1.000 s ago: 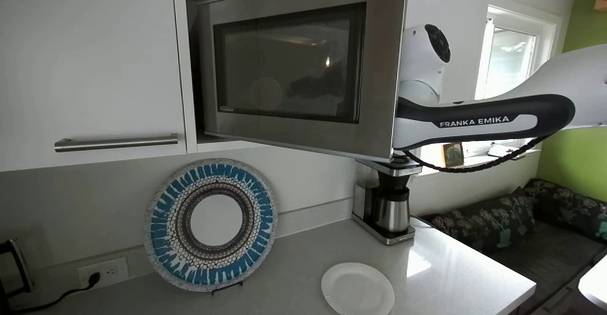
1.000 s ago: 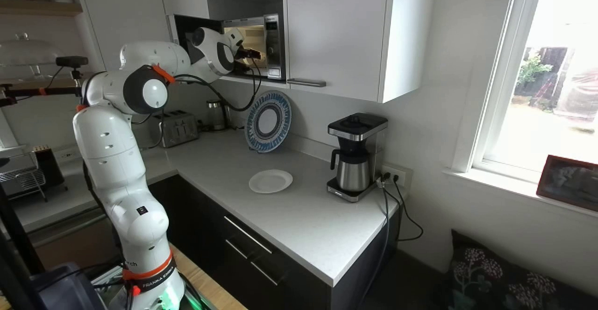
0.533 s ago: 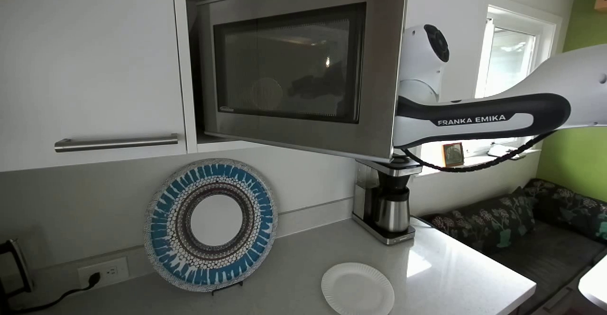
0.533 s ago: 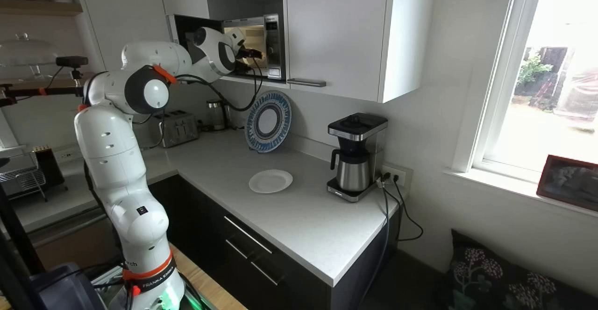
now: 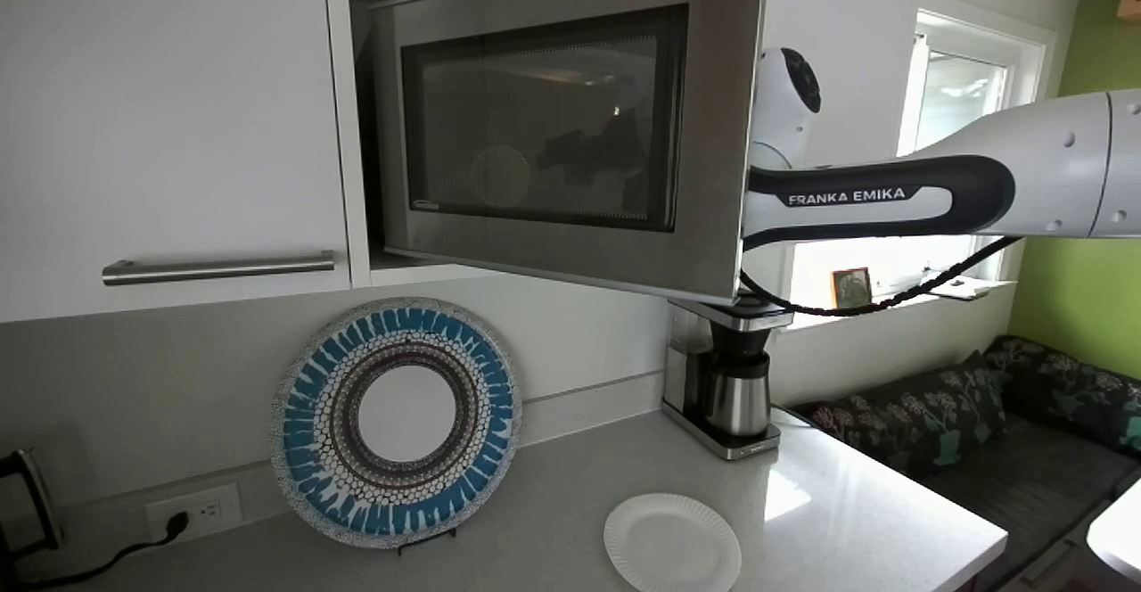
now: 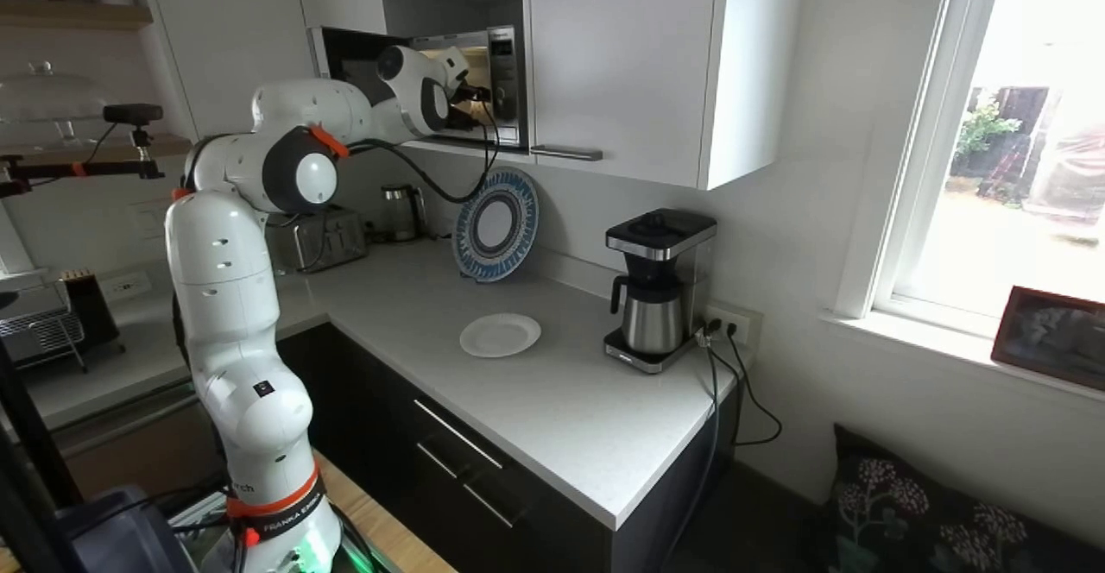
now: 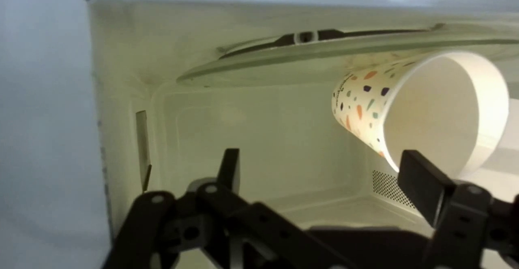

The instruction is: Pick up the paper cup from the microwave and put it on the kitchen counter

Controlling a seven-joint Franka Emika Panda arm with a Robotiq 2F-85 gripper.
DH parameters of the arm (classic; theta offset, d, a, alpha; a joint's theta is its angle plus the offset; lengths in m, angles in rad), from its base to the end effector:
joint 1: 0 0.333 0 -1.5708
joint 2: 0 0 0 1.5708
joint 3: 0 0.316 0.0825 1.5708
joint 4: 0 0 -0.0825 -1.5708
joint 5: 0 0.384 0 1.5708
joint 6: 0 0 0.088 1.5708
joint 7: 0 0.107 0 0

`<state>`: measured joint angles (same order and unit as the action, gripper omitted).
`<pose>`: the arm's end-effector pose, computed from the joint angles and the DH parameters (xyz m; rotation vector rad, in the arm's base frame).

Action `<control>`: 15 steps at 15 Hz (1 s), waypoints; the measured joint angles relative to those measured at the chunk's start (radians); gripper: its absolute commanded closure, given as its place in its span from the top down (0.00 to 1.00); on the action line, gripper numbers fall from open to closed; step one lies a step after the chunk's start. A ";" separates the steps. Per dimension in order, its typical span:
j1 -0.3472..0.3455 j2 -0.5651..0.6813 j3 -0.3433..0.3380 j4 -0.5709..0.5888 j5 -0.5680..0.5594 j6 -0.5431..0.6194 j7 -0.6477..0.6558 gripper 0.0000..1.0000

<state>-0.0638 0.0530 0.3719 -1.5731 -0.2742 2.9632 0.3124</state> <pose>0.5782 0.1942 0.7661 -2.3015 -0.2444 -1.8234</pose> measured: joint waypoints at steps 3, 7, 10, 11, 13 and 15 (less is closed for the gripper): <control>0.034 0.021 -0.016 0.031 0.131 0.000 -0.103 1.00; 0.029 0.023 0.008 0.062 0.296 -0.033 -0.237 1.00; 0.022 0.023 0.013 0.093 0.384 -0.106 -0.323 1.00; 0.021 0.023 0.012 0.098 0.388 -0.111 -0.330 1.00; 0.021 0.023 0.012 0.098 0.388 -0.111 -0.330 1.00; 0.022 0.023 0.012 0.098 0.388 -0.111 -0.330 1.00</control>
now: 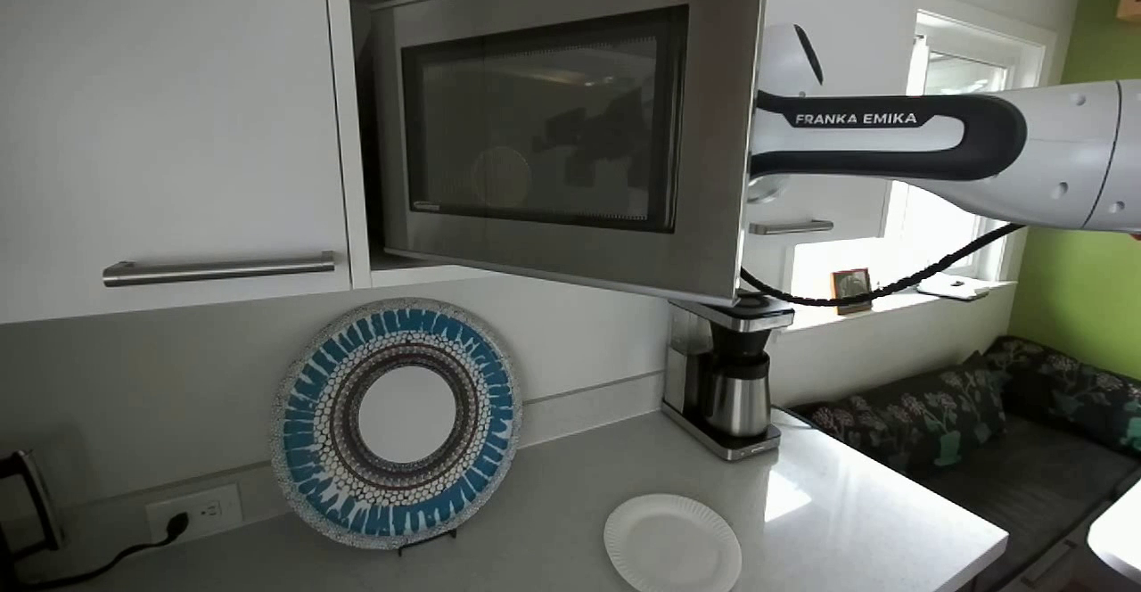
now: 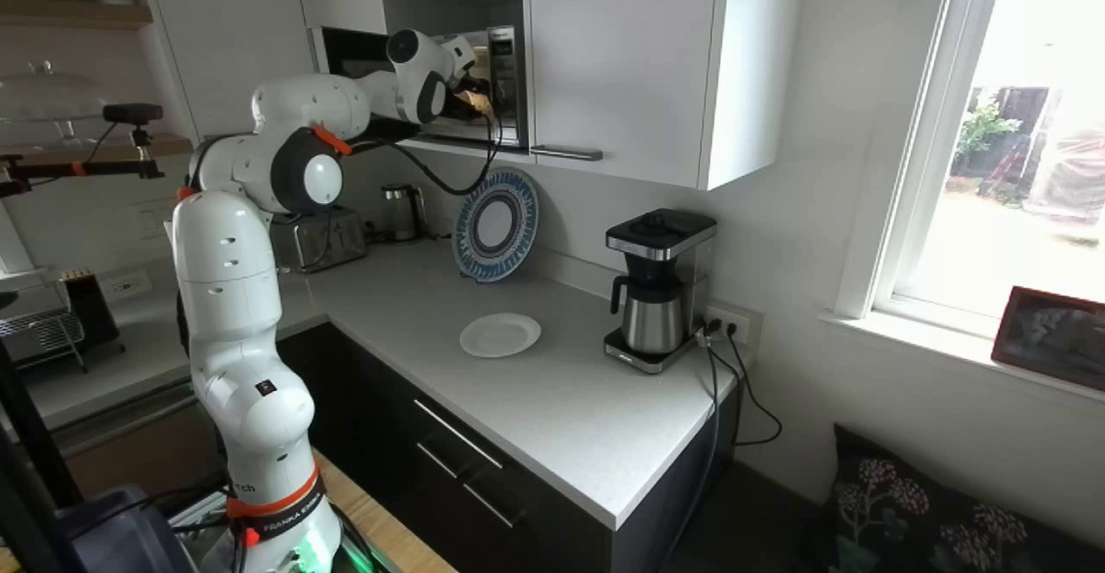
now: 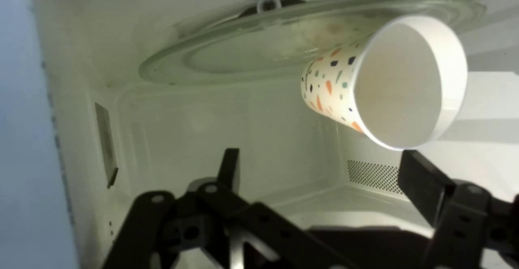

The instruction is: Pick up the paper cup from the microwave and put it on the kitchen counter

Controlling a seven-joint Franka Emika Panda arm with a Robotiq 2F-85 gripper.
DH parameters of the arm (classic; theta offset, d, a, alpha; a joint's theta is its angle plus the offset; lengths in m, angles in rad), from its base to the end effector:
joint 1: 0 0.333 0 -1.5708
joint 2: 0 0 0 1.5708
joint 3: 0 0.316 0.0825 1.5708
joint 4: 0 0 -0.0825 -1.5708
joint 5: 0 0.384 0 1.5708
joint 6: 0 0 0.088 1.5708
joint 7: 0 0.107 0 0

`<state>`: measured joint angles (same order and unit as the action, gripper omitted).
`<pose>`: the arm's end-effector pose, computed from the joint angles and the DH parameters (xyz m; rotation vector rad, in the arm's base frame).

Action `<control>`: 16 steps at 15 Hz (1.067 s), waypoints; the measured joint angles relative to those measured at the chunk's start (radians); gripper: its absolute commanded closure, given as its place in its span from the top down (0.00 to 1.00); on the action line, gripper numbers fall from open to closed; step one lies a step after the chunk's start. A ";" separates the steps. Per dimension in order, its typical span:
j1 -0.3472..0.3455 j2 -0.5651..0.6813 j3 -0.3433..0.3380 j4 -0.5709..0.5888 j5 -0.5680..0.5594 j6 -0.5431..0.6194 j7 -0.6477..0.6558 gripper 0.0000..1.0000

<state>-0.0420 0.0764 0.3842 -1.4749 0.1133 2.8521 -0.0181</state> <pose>0.5839 0.1870 0.7907 -2.2558 -0.2874 -1.6888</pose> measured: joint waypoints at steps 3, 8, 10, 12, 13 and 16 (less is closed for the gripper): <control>0.000 0.000 0.000 0.000 -0.001 -0.001 0.000 1.00; 0.001 -0.002 0.008 0.003 0.002 -0.055 -0.003 1.00; 0.001 -0.004 0.008 0.003 0.000 -0.061 -0.006 1.00; 0.000 -0.004 0.004 0.003 -0.017 -0.063 -0.007 1.00; -0.001 -0.004 0.002 0.003 -0.025 -0.065 -0.008 1.00; -0.001 -0.004 0.000 0.003 -0.027 -0.066 -0.010 1.00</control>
